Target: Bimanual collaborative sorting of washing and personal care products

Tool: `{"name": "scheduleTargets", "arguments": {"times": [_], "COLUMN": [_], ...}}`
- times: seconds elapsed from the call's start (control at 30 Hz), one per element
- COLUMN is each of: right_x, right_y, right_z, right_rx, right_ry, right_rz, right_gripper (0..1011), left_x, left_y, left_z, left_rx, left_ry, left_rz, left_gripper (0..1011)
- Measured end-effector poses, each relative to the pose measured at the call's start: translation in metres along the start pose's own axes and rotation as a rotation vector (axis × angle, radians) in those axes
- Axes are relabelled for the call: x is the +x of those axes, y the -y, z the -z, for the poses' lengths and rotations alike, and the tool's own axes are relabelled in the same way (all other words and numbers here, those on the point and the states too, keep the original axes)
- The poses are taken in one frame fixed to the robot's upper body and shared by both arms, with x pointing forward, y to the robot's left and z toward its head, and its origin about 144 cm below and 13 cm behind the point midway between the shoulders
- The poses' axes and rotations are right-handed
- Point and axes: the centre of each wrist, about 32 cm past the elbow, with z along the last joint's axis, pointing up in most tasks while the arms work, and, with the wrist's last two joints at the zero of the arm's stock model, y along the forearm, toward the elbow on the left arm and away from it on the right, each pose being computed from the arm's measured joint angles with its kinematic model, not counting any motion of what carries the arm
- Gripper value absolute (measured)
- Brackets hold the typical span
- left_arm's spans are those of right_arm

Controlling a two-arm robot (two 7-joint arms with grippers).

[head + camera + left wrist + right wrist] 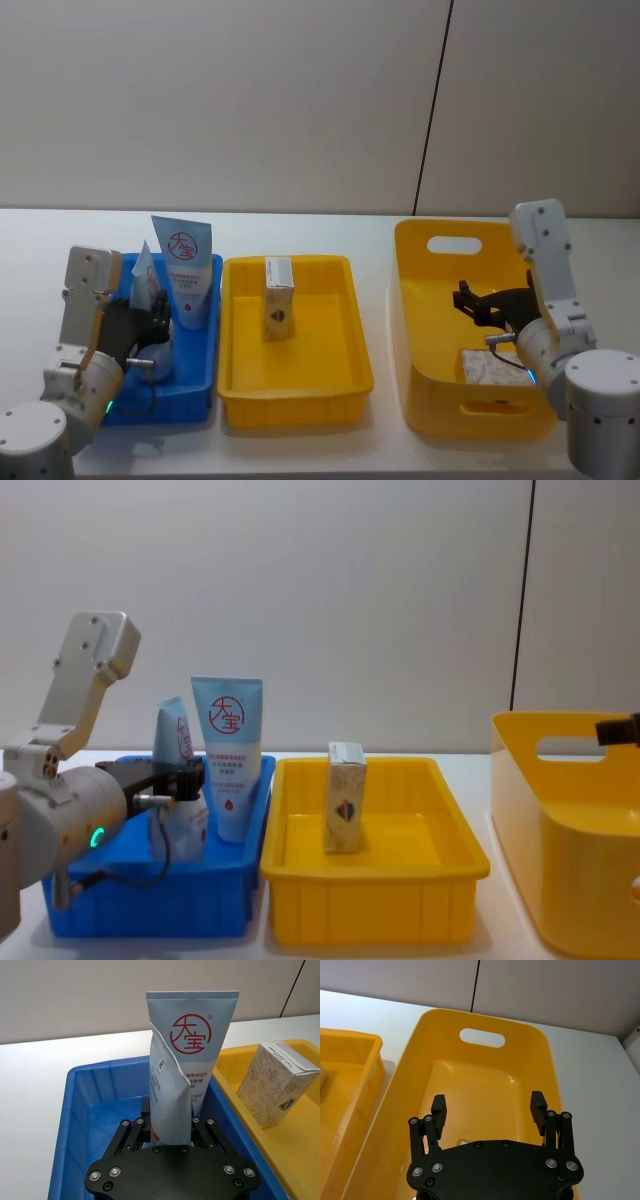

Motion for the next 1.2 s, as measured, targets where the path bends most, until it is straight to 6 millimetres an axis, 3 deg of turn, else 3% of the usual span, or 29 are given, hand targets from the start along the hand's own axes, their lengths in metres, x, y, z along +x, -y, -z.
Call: {"name": "scheduleTargets", "arguments": {"times": [0.97,1.2], "right_x": [0.0000,0.0000], "right_y": [0.0000,0.0000], "right_z": [0.0000,0.0000], "right_rx": [0.000,0.000], "right_ry": [0.000,0.000], "right_rz": [0.000,0.000], "right_gripper": [1004,1004], "left_x": [0.0005,0.0004], "left_y": [-0.0002,-0.0020], "left_z": [-0.0004,-0.0087], "left_rx": [-0.006,-0.046], "left_ry": [-0.002,-0.011], "left_rz": [0.008,0.045], "left_gripper": [308,308]}}
